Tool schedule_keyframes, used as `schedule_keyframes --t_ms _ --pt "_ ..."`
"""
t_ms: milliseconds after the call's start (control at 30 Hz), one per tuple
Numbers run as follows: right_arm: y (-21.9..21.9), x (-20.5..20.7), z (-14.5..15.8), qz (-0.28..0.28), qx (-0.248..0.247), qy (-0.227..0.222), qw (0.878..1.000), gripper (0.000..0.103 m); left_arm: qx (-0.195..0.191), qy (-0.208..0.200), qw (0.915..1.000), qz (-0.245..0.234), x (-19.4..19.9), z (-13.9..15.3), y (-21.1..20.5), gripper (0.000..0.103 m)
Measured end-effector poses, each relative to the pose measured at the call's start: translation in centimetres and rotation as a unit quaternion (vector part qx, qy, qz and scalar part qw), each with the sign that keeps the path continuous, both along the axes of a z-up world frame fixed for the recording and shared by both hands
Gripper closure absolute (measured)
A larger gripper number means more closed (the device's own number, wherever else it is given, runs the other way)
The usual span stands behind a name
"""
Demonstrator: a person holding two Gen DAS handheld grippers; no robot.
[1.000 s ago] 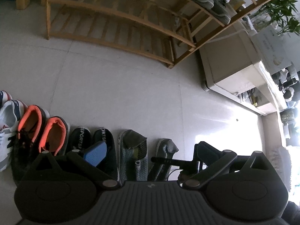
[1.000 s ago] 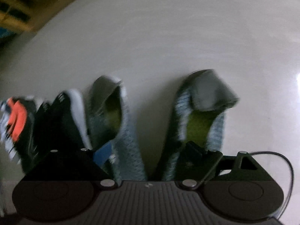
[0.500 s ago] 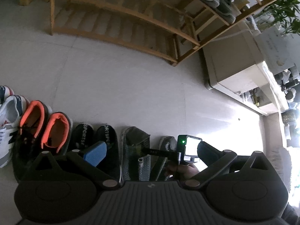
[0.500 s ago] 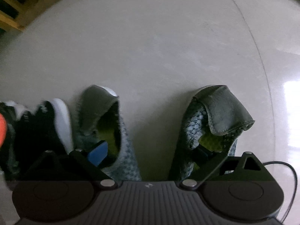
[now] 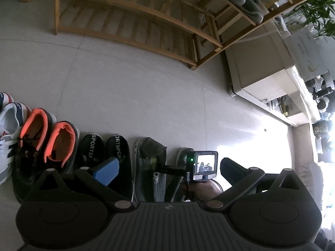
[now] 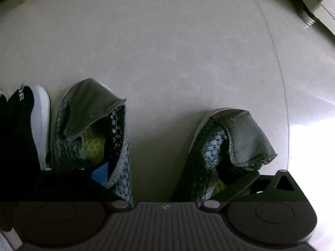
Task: Organize scattered shoes
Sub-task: 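Push the held slip-on against its pair with the right tool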
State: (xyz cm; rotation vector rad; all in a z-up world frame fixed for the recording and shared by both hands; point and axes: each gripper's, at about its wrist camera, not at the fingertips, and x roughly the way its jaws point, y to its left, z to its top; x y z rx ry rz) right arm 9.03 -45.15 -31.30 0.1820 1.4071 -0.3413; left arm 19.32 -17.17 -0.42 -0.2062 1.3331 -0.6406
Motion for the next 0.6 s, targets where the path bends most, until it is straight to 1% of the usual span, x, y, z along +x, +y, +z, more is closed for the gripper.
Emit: schedule_keyframes --t_ms 33,67,100,133,167,200,233,267,300,400,500,600 --pt "0.0 0.0 0.1 -0.006 0.006 -0.002 1.0 0.016 0.0 0.0 1.0 0.0 0.0 0.0 0.0 0.0" --pt "-0.1 0.0 0.2 -0.014 0.015 -0.004 1.0 0.021 0.0 -0.001 1.0 0.0 0.0 0.0 0.0 0.0" --pt "0.0 0.1 0.4 -0.02 0.02 -0.004 1.0 0.03 0.0 -0.001 1.0 -0.001 0.0 0.0 -0.1 0.0" --pt "0.1 0.4 0.6 -0.019 0.02 -0.003 1.0 0.041 0.0 -0.001 1.0 -0.002 -0.1 0.0 -0.1 0.0" --pt "0.3 0.6 0.8 -0.017 0.019 -0.001 1.0 0.047 0.0 -0.002 1.0 -0.002 -0.1 0.0 -0.1 0.0" --pt "0.3 0.7 0.9 -0.019 0.017 0.001 1.0 0.065 0.0 -0.002 1.0 -0.003 -0.1 0.0 -0.1 0.0" --pt "0.4 0.8 1.0 -0.016 0.016 0.005 1.0 0.078 0.0 -0.003 1.0 -0.004 -0.2 0.0 -0.1 0.0" --pt "0.5 0.9 0.9 -0.011 0.015 0.008 1.0 0.083 0.001 -0.003 1.0 -0.003 -0.2 0.0 0.0 0.0" --pt "0.6 1.0 0.9 -0.008 0.014 0.01 1.0 0.088 0.001 -0.003 1.0 -0.001 -0.1 0.0 0.1 0.0" --pt "0.5 1.3 0.8 0.012 0.015 0.016 1.0 0.088 0.002 -0.004 1.0 0.002 -0.1 0.0 0.2 0.0" --pt "0.1 1.6 0.7 0.014 0.022 0.018 1.0 0.088 0.002 -0.004 1.0 0.002 -0.1 -0.1 0.5 0.0" --pt "0.1 1.4 0.7 0.019 0.021 0.006 1.0 0.089 0.001 -0.005 1.0 -0.004 0.0 -0.3 1.4 0.0"
